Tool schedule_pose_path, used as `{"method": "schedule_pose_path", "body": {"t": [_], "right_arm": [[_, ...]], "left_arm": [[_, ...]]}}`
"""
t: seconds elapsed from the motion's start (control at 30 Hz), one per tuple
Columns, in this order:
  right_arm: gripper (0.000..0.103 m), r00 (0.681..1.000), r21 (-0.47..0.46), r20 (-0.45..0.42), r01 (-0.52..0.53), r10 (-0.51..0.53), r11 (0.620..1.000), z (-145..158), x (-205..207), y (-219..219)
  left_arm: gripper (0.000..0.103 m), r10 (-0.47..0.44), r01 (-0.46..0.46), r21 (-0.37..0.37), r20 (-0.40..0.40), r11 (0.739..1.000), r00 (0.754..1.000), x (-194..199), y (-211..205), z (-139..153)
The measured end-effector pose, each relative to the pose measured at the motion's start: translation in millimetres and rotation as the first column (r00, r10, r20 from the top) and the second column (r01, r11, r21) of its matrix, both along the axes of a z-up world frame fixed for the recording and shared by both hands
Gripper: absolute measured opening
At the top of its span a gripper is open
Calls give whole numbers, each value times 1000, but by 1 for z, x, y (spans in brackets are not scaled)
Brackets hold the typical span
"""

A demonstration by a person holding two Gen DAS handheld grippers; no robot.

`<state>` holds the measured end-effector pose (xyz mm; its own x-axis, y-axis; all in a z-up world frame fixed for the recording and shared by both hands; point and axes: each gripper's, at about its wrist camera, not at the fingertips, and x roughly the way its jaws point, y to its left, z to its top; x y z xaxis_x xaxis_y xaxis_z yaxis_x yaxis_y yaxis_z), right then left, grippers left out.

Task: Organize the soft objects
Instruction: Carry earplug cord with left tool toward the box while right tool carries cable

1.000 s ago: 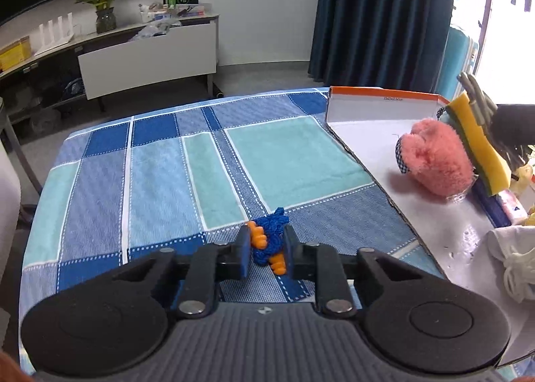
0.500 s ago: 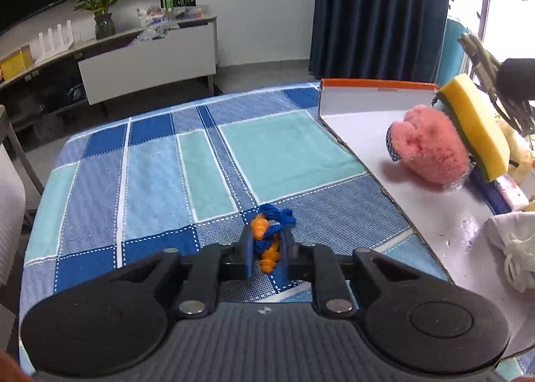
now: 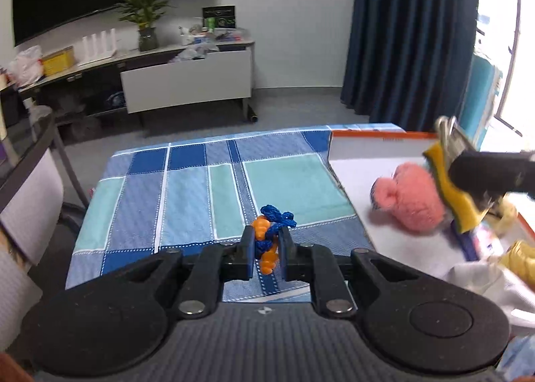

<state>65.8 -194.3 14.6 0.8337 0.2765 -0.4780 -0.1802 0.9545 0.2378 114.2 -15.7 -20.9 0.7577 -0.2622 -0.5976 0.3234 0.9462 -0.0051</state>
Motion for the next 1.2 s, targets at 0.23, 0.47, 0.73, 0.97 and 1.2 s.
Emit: {"method": "schedule_pose_path", "body": {"t": [0.23,0.47,0.73,0.97,1.2], "right_arm": [[10,999,-15,-1,37,-37,999,9,-14,-4],[10,998,-31,20,62,-61,998,21,-35,-10],[10,995,-33,40,97,-95,995,31,-57,-23],[10,991,-33,54,126,-125,991,37,-72,-35],[10,986,-31,60,159,-157,987,39,-79,-48]], "left_arm": [[16,73,-74,-32,-4,997,997,-21,-10,26],[16,77,-76,-50,13,996,997,-43,-24,43],[16,70,-69,-71,20,995,997,-58,-37,50],[16,46,-43,-84,36,996,998,-69,-49,56],[16,15,-12,-86,37,996,999,-70,-62,56]]}}
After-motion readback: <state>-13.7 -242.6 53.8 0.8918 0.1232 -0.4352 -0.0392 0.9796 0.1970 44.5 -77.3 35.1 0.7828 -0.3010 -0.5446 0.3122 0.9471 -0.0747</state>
